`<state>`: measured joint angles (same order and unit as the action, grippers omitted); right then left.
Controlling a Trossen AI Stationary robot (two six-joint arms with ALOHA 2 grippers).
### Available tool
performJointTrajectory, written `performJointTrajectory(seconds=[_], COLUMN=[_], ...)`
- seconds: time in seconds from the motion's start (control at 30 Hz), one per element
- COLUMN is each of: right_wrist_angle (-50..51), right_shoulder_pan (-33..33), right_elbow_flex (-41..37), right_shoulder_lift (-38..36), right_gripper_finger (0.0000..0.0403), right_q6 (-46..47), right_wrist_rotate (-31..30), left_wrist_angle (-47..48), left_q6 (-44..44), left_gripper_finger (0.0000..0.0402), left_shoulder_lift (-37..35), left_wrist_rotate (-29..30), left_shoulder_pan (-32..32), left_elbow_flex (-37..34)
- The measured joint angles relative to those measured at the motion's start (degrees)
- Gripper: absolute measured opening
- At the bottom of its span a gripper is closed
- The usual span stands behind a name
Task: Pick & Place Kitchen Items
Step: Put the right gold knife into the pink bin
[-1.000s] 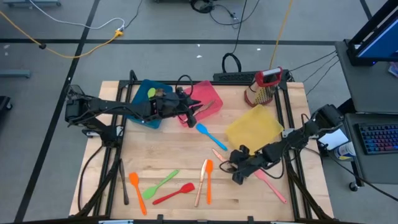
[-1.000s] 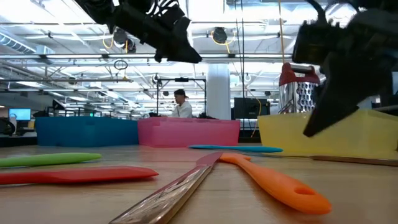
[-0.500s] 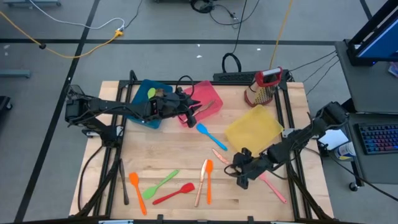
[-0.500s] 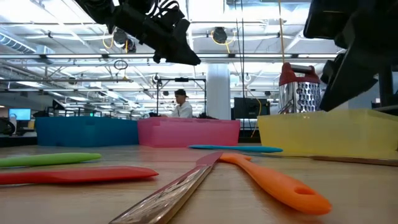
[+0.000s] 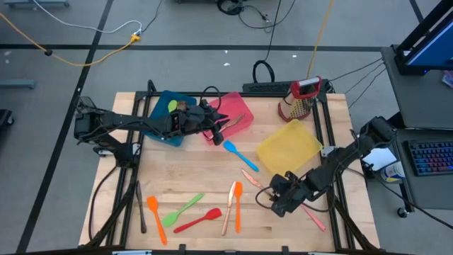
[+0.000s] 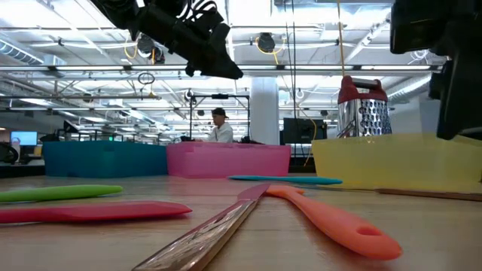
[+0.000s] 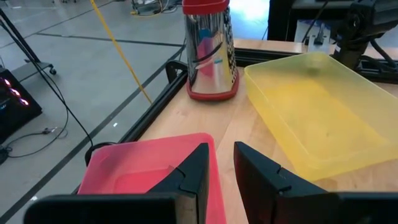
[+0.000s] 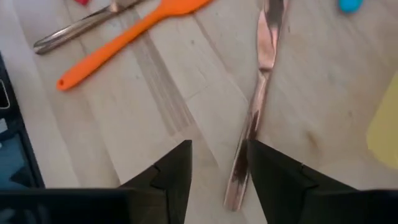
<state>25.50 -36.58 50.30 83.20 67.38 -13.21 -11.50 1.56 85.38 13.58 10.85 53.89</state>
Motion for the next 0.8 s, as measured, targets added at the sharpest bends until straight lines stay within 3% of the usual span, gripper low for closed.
performJointTrajectory(seconds=[0.3, 0.57, 0.8], right_wrist_angle=[0.9, 0.8, -1.4], right_shoulder_pan=[-2.7, -5.0, -5.2], right_elbow_flex=[0.0, 0.0, 0.0], right_shoulder_lift=[4.7, 5.6, 6.7], right_gripper_finger=[0.0143, 0.0143, 0.0143], right_q6=[4.9, 3.0, 2.9], right_wrist_rotate=[1.1, -13.4, -11.8], left_wrist_angle=[0.0, 0.0, 0.4], left_q6=[0.1, -0.1, -0.2], left_gripper_finger=[0.0081, 0.0081, 0.0081], left_shoulder_lift=[0.0, 0.0, 0.0], left_wrist_rotate=[0.0, 0.1, 0.1], left_shoulder_pan=[0.0, 0.0, 0.0], left_elbow_flex=[0.0, 0.0, 0.0])
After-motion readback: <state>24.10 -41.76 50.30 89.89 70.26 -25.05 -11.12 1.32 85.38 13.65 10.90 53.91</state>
